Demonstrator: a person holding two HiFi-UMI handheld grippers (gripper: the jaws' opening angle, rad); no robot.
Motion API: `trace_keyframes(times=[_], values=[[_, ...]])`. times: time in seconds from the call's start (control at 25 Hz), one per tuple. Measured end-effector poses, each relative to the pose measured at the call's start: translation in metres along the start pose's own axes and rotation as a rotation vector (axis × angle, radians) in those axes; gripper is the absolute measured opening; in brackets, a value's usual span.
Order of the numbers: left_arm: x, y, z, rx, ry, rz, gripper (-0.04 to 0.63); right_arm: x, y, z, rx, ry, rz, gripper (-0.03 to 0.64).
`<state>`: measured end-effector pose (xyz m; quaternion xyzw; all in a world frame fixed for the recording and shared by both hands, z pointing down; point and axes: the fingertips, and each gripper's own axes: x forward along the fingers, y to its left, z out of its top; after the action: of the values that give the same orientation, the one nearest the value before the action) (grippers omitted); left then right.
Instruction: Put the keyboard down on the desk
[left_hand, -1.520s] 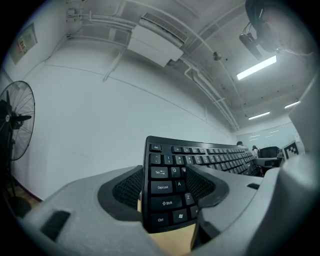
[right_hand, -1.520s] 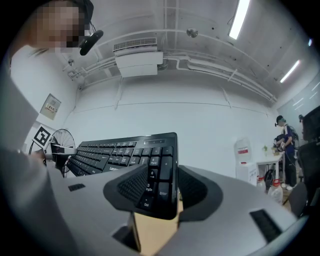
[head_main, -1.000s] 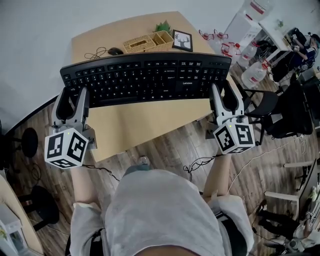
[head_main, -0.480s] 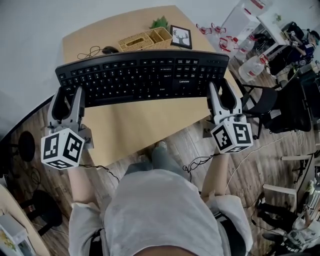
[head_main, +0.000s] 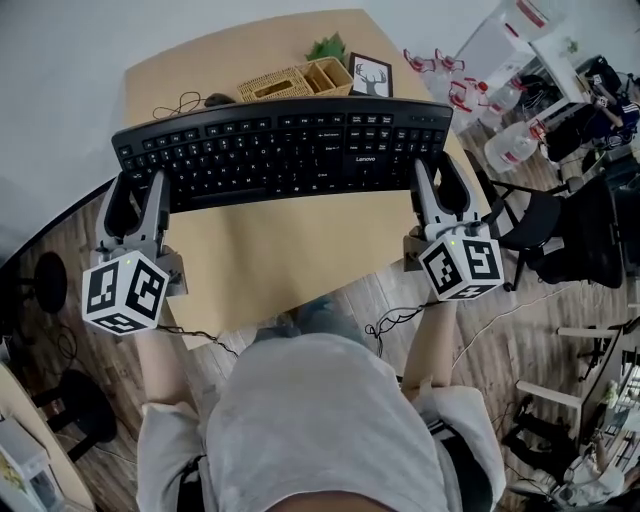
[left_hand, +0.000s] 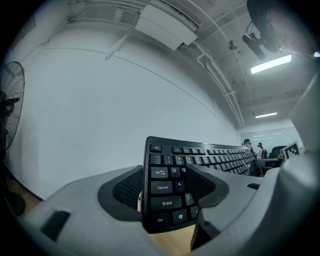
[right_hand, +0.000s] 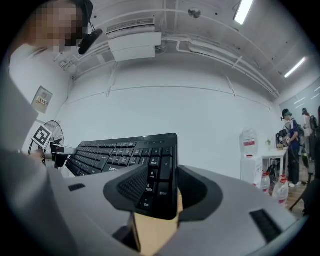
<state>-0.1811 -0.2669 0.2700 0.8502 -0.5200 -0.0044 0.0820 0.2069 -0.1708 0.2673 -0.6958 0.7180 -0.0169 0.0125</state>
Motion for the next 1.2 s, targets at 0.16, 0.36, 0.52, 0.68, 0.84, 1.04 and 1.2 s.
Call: trace_keyframes(times=[0.16,0.36,0.52,0.68,0.84,1.04,1.2], values=[[0.008,0.005,-0.008,-0.014,0.026,0.031,0.266,0.019,-0.003,-0.007,0.001,0.024,0.024,0.178],[0.013,0.006,-0.02,-0.017,0.054,0.071,0.266,0.035,-0.01,-0.022,0.013,0.063,0.059,0.178],[0.021,0.009,-0.034,-0.021,0.082,0.105,0.265,0.053,-0.015,-0.04,0.029,0.104,0.085,0.178],[0.031,0.013,-0.055,-0.043,0.128,0.14,0.265,0.074,-0.021,-0.06,0.033,0.155,0.113,0.178],[0.04,0.019,-0.077,-0.064,0.178,0.173,0.265,0.092,-0.025,-0.083,0.04,0.212,0.135,0.178],[0.043,0.024,-0.106,-0.087,0.243,0.208,0.265,0.106,-0.027,-0.112,0.051,0.279,0.162,0.178],[0.044,0.026,-0.129,-0.109,0.293,0.233,0.265,0.113,-0.029,-0.136,0.058,0.331,0.179,0.178]])
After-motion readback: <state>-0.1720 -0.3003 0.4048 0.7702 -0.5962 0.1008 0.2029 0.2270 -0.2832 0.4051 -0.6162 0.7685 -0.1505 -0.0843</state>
